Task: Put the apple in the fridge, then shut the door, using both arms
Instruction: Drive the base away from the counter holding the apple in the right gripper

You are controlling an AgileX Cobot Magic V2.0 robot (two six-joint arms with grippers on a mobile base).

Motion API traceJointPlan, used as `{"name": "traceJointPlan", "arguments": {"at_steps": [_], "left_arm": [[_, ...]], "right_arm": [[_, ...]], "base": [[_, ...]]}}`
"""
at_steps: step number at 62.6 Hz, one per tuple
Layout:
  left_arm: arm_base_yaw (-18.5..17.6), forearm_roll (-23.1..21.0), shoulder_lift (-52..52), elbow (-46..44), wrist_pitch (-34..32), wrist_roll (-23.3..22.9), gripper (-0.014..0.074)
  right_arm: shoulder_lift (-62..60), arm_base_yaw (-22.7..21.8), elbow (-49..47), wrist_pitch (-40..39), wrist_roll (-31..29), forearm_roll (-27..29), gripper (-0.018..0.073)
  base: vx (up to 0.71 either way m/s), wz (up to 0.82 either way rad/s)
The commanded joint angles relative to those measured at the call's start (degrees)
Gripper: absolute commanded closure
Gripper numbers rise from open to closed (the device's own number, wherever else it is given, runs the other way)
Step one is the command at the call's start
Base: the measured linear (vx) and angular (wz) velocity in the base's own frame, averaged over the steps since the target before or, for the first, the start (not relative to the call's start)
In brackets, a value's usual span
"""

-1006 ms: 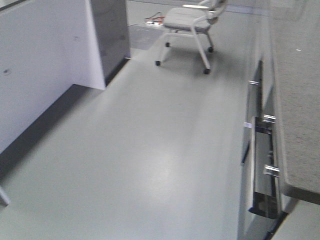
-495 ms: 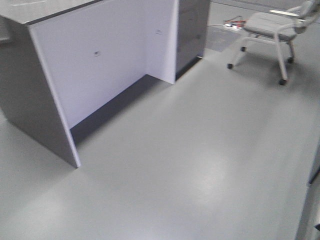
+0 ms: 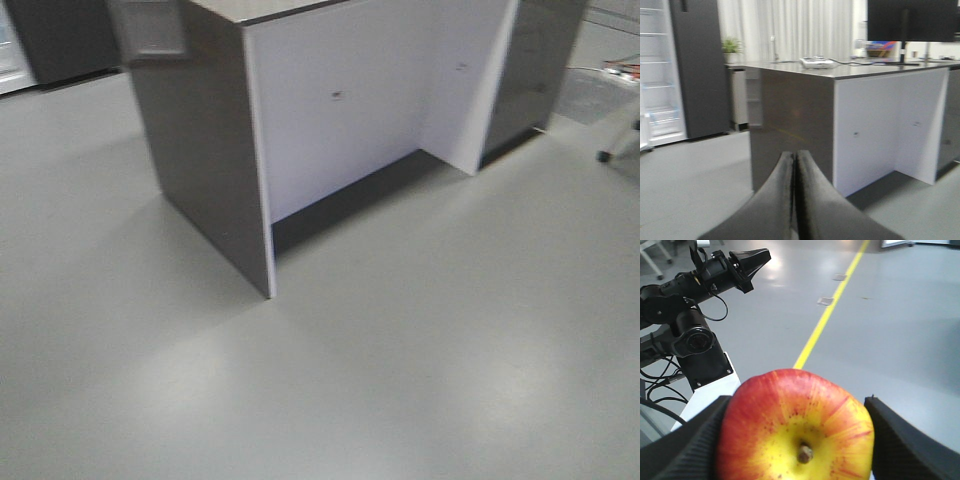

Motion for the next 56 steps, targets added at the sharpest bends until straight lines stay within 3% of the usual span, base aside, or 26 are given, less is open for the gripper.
{"name": "traceJointPlan", "arguments": {"at_steps": [1, 31, 56], "left_arm": [[-0.1, -0.7, -0.9, 1.2, -4.4, -0.5, 0.0603], [-0.1, -0.7, -0.9, 1.2, -4.4, -0.5, 0.0603], [-0.1, -0.7, -0.9, 1.2, -4.4, -0.5, 0.0603]], "right_arm": [[0.5, -0.1, -1.7, -2.8, -0.2, 2.9, 0.0141], [0.5, -0.1, -1.7, -2.8, -0.2, 2.9, 0.0141], [0.5, -0.1, -1.7, -2.8, -0.3, 2.9, 0.0141]], "base": [[-0.16, 0.61], [-0.14, 0.54], [-0.08, 0.3]]}}
